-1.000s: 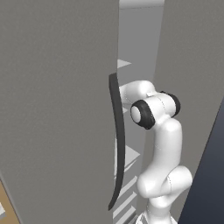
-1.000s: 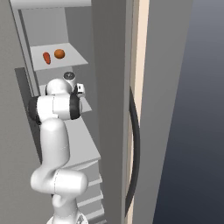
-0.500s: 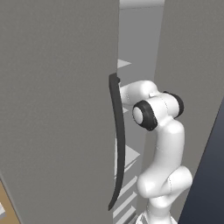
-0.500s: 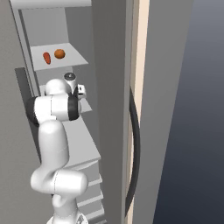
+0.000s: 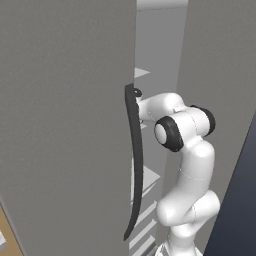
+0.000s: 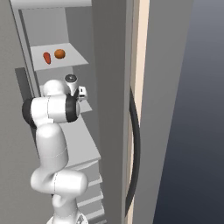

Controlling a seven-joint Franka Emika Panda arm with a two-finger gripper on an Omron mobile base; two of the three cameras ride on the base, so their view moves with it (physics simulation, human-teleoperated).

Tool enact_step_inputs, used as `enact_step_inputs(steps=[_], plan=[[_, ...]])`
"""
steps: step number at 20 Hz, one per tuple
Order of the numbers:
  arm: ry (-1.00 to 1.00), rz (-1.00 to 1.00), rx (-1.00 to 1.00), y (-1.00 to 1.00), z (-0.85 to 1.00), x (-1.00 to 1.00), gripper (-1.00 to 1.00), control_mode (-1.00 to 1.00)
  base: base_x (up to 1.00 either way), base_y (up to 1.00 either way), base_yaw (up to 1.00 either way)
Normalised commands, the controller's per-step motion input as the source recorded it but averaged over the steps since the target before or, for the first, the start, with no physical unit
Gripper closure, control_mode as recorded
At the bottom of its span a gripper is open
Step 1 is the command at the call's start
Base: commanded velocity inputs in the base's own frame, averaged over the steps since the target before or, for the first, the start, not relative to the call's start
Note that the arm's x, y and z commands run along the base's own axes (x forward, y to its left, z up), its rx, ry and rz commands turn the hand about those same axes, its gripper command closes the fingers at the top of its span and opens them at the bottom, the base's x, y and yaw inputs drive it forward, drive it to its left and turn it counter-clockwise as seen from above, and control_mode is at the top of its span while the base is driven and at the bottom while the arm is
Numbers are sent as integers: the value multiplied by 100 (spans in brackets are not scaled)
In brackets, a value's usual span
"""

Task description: Take the lemon wedge and carrot from the second highest rack and move them to the highest rack where the tangerine and carrot are located, to maximize freezer space. Close the freezer door after rearranging.

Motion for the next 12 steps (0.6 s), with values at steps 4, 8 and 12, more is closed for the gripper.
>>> enact_step_inputs(steps=[4,8,12], plan=[[0,0,0,-11,-15,0,-100,-100,0,0,0],[0,0,0,-4,-21,0,100,-100,0,0,0],[0,0,0,0,-27,0,100,-100,0,0,0]])
